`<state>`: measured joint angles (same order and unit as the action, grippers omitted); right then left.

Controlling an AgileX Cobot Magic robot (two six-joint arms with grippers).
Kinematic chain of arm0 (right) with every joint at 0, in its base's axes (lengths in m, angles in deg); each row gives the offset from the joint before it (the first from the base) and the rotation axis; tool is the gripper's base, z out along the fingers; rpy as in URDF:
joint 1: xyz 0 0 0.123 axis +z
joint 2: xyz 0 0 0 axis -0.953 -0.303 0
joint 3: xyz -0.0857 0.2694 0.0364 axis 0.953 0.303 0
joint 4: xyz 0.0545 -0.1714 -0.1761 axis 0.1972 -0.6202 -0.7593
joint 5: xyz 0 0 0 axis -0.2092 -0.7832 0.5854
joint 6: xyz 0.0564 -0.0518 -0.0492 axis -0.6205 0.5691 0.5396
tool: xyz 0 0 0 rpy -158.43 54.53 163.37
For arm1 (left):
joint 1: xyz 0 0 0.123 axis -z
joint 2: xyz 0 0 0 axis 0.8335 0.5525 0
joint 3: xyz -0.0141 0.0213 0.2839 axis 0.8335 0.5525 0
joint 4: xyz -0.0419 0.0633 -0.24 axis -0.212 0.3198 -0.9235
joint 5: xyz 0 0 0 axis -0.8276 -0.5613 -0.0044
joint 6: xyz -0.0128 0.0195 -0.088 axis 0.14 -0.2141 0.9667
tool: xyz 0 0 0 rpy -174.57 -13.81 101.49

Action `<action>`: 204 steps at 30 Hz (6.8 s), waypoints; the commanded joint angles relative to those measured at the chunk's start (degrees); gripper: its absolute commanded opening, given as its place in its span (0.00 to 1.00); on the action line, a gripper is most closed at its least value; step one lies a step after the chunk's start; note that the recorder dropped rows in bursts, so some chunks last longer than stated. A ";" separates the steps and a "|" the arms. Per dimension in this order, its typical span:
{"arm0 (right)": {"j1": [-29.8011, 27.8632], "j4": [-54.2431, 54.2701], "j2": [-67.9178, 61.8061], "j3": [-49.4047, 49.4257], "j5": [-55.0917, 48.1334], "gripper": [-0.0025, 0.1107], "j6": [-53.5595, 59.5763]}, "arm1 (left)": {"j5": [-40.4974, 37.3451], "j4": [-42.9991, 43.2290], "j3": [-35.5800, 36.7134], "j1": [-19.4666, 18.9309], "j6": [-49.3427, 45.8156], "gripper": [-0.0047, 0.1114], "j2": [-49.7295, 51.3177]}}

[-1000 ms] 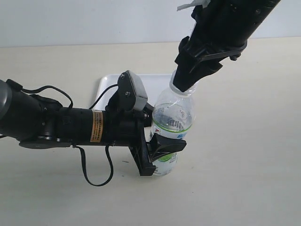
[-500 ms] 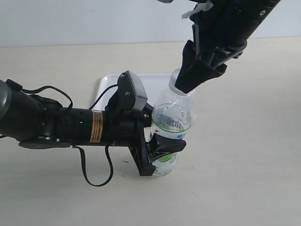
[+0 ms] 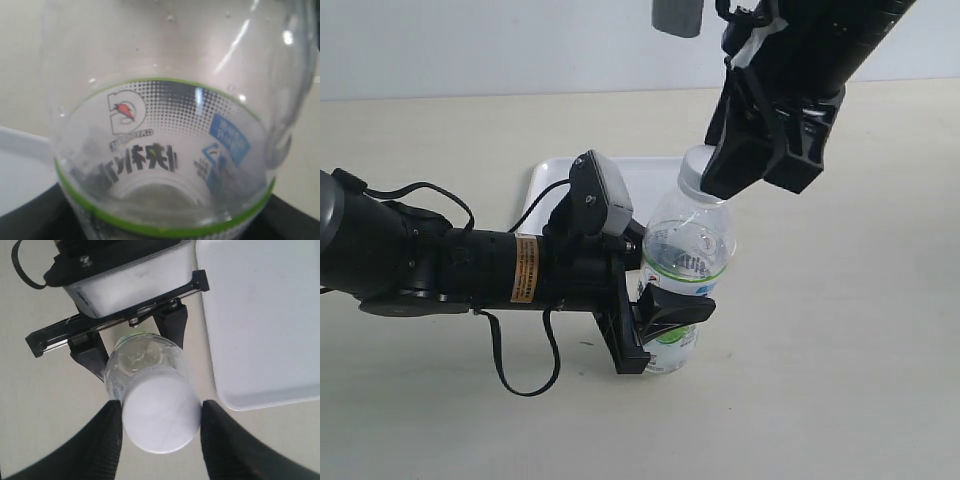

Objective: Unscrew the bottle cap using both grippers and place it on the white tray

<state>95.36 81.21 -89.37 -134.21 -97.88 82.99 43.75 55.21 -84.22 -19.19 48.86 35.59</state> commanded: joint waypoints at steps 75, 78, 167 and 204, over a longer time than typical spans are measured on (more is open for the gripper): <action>0.05 -2.06 0.03 -0.41 4.12 0.58 -33.39 | 1.15 0.14 0.22 -0.18 0.56 0.04 -0.83; 0.05 -1.41 0.03 -0.41 4.12 0.58 -33.39 | 1.15 0.14 0.22 -0.18 0.43 0.04 -0.83; 0.05 -3.46 -0.78 -0.41 0.17 0.02 49.90 | 1.28 0.14 0.22 -0.18 0.55 0.04 -0.83; -15.82 23.66 -11.47 -4.49 22.82 0.02 37.33 | 16.55 -26.04 11.28 -0.18 -22.38 0.04 1.30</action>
<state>79.98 103.26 -95.62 -138.56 -78.21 124.45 55.46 33.76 -74.49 -19.44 28.62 37.12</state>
